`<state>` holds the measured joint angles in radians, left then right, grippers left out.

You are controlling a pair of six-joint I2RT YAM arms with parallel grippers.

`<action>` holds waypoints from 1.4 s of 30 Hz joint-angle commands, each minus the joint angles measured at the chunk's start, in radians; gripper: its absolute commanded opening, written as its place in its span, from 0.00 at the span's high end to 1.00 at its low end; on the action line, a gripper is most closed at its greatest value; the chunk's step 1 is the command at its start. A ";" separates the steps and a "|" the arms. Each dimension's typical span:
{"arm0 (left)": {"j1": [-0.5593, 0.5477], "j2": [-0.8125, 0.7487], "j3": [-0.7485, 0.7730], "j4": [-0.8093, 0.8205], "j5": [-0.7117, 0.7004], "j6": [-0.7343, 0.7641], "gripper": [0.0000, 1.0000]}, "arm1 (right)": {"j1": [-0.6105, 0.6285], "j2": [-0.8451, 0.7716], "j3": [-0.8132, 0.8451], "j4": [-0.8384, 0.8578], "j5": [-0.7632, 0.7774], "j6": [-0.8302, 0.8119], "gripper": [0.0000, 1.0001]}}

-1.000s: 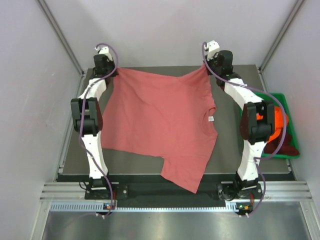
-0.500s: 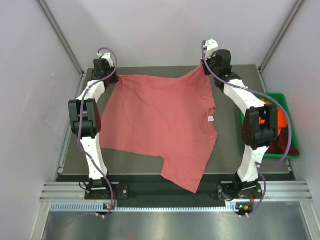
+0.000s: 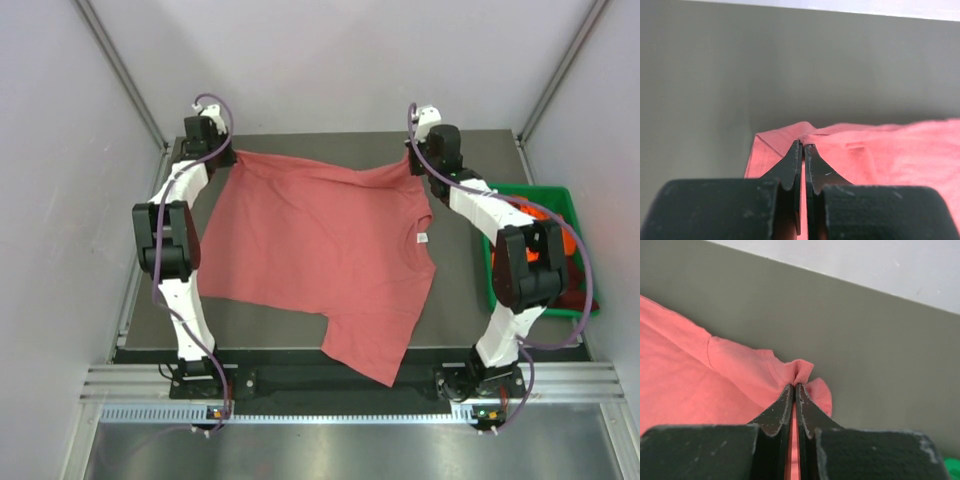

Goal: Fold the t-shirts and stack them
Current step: Fold the tshirt

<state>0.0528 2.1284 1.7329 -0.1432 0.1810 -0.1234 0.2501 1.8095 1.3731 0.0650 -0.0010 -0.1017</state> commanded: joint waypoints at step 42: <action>0.007 -0.245 -0.196 -0.351 -0.648 -0.108 0.71 | 0.299 -0.668 -0.649 -0.290 0.188 0.394 0.76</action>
<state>0.0540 1.9247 1.4590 -0.4530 -0.4103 -0.1944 0.5407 1.1873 0.7204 -0.2253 0.1539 0.1974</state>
